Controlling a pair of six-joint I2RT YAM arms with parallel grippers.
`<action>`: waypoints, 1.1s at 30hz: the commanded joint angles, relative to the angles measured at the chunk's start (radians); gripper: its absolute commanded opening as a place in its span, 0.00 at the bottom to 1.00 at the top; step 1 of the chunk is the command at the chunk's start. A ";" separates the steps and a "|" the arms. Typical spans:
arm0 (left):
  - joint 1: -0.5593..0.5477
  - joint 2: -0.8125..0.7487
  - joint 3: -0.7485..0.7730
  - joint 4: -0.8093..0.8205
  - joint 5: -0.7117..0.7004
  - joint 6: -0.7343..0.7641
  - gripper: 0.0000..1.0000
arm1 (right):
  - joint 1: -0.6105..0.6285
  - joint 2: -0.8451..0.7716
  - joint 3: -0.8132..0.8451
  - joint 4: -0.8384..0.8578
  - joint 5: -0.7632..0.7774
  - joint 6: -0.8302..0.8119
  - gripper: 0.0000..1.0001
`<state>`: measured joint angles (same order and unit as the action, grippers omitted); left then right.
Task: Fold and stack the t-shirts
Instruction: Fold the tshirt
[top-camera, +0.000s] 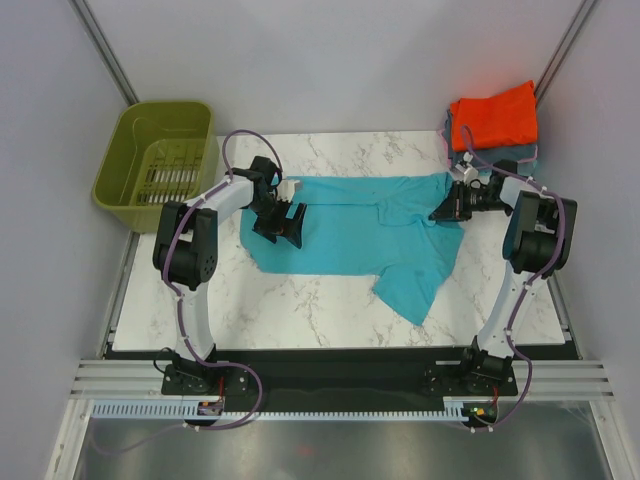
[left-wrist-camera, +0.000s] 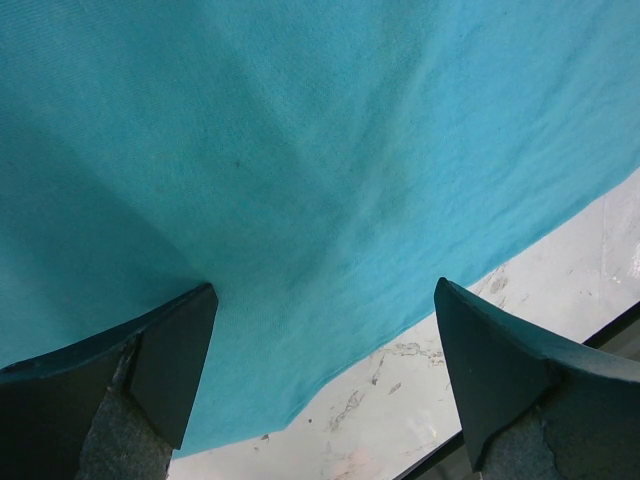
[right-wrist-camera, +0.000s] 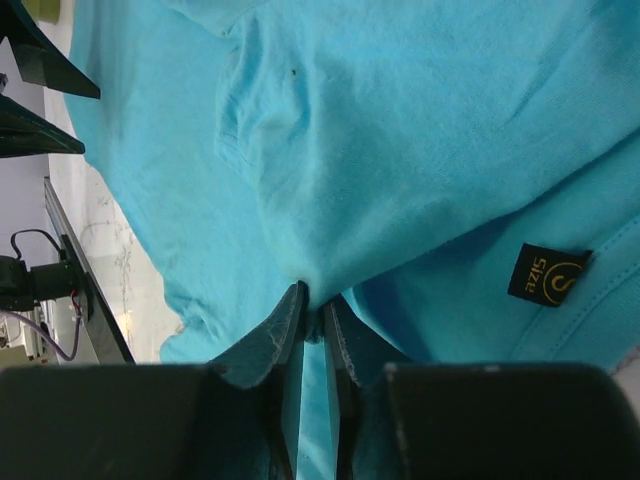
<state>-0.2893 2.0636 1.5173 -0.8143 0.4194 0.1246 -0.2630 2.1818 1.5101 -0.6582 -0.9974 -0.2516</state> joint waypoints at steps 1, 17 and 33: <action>-0.020 0.047 -0.020 0.027 0.025 0.006 0.99 | -0.015 -0.071 0.056 -0.015 -0.032 0.003 0.21; -0.019 0.041 -0.017 0.035 0.032 0.000 0.99 | -0.015 -0.057 0.072 -0.149 -0.001 -0.003 0.14; -0.017 0.029 -0.003 0.035 0.047 -0.016 0.99 | 0.161 -0.410 0.084 -0.110 0.325 -0.309 0.46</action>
<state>-0.2893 2.0636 1.5192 -0.8154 0.4210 0.1238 -0.2329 1.8965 1.5871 -0.8120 -0.7731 -0.4152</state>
